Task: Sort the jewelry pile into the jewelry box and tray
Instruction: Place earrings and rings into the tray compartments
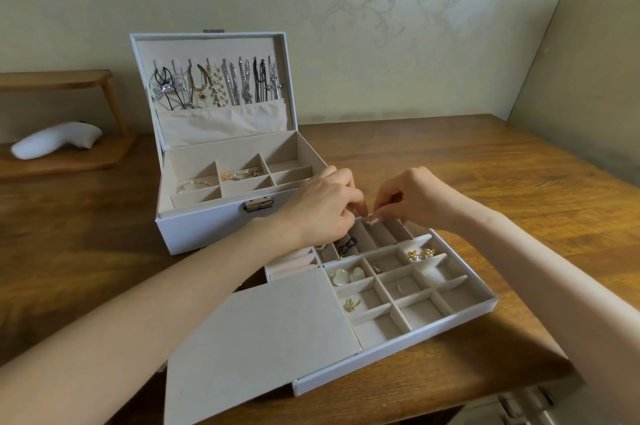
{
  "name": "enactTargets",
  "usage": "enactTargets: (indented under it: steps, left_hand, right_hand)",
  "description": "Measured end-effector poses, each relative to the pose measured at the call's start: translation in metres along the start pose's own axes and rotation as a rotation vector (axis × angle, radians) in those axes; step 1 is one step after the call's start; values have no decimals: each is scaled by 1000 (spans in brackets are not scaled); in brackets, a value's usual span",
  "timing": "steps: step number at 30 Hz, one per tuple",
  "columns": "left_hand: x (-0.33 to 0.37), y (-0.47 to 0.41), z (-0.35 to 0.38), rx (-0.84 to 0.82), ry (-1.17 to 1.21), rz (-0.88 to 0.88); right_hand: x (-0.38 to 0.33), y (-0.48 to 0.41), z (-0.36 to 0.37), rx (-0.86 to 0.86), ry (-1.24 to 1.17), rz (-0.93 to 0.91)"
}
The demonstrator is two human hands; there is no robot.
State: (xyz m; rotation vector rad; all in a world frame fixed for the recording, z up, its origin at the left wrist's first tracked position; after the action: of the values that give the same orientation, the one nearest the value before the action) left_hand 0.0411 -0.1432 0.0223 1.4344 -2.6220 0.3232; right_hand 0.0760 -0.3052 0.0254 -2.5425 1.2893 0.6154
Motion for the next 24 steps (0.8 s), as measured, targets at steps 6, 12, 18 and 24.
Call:
enactTargets:
  steps: [6,12,18,24]
  left_hand:
    - [-4,1,-1,16,18,-27]
    - [-6,0,0,-3,105,-64]
    - [-6,-8,1,-34,302,-127]
    - [-3,-13,3,-24,441,-132]
  right_hand:
    - [7,0,-3,-54,-98,30]
    - [7,1,-4,-53,-176,33]
    - [5,1,-4,-21,-327,8]
    - [7,3,-5,47,-468,-39]
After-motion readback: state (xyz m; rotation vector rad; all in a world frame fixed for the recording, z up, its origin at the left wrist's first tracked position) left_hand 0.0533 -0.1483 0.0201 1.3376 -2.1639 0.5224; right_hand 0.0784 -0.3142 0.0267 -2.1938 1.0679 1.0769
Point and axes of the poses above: each hand's wrist, its own y-axis away from the middle knuckle, its own z-axis out of the palm, x = y × z, the point moved 2 cm from there along -y, towards the middle knuckle, and after that the axes turned 9 degrees about -x, right-handed, at the moved point
